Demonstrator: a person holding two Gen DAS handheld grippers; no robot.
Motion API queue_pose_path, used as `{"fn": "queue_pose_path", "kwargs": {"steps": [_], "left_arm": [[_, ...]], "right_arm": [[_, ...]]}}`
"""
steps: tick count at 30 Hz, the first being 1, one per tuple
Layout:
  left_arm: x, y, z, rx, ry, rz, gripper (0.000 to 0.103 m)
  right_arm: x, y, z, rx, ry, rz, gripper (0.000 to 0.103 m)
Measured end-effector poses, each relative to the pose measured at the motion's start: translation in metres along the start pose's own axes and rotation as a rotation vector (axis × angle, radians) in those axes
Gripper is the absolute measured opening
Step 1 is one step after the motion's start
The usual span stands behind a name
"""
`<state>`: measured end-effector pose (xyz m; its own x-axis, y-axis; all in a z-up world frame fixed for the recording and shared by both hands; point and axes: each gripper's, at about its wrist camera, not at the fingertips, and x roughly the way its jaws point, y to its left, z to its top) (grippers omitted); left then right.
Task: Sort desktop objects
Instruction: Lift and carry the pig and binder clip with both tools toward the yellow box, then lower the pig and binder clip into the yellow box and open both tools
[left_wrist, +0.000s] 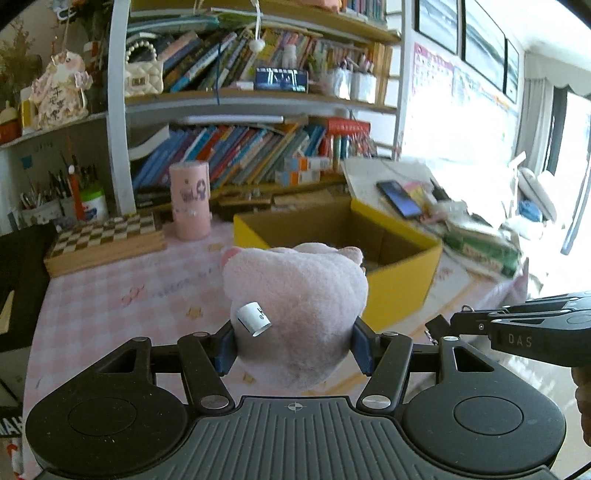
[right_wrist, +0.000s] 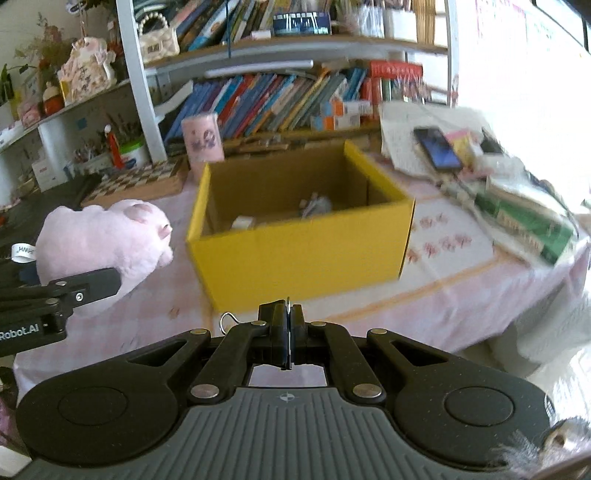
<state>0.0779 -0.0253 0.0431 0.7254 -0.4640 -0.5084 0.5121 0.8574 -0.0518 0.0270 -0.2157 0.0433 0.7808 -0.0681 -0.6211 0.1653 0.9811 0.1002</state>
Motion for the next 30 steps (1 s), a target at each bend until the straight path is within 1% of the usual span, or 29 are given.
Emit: {"fn": "queue_pose_path", "kwargs": {"steps": [4, 9, 16, 18, 22, 26, 30], "left_arm": [[0.014, -0.009, 0.020, -0.039, -0.037, 0.015, 0.060], [0.037, -0.022, 0.045, -0.071, -0.083, 0.053, 0.060], [0.071, -0.044, 0.069, -0.089, -0.119, 0.108, 0.061], [0.086, -0.052, 0.072, -0.082, -0.117, 0.142, 0.061], [0.121, -0.064, 0.075, -0.092, -0.077, 0.192, 0.061], [0.149, -0.075, 0.071, -0.052, -0.008, 0.241, 0.061], [0.168, -0.080, 0.064, -0.033, 0.061, 0.275, 0.061]], "right_arm": [[0.009, -0.018, 0.032, -0.023, -0.047, 0.019, 0.002], [0.026, -0.040, 0.069, -0.043, -0.097, 0.063, 0.002], [0.059, -0.065, 0.107, -0.103, -0.131, 0.141, 0.002], [0.072, -0.070, 0.115, -0.120, -0.130, 0.155, 0.002], [0.106, -0.079, 0.126, -0.197, -0.116, 0.170, 0.002], [0.139, -0.081, 0.130, -0.297, -0.068, 0.192, 0.002], [0.162, -0.082, 0.126, -0.400, -0.017, 0.214, 0.002]]}}
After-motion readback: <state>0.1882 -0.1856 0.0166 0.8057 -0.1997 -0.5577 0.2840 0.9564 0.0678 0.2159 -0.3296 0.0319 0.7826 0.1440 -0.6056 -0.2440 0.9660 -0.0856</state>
